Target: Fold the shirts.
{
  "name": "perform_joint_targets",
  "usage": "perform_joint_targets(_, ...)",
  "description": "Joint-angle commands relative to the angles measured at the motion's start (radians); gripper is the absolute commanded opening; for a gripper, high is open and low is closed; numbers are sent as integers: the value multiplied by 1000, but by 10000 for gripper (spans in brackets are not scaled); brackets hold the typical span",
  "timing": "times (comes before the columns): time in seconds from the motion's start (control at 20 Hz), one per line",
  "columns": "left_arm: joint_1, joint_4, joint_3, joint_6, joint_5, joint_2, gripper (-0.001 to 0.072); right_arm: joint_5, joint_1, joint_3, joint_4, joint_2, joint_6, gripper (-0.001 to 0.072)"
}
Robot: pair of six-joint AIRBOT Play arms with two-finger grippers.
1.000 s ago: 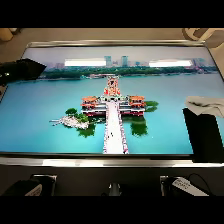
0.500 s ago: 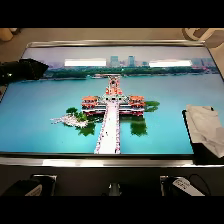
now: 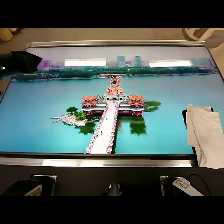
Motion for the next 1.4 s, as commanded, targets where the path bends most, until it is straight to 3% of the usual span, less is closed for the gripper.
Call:
perform_joint_targets(0.0, 1, 337, 160, -109, -172, -113, 22, -136, 158, 215, 154, 1, -78, 697)
perform_joint_targets(0.1, 2, 409, 184, -122, -319, -195, 27, -79, 353, 219, 52, -5, 3, 696)
perform_joint_targets(0.15, 3, 407, 167, -124, -380, -229, 122, 5, 463, 206, -57, -20, 80, 695)
perform_joint_targets(0.25, -5, 393, 83, -156, -482, -270, 576, 153, 638, 153, -202, -61, 132, 680)
perform_joint_targets(0.4, -43, 370, -179, -161, -430, -211, 583, 230, 781, -36, -192, -63, 136, 669)
perform_joint_targets(0.55, -75, 370, -327, -235, -317, -133, 583, 117, 845, -175, -199, -5, 136, 666)
perform_joint_targets(1.35, -72, 374, -321, -234, -297, -134, 583, 98, 844, -177, -192, 0, 135, 665)
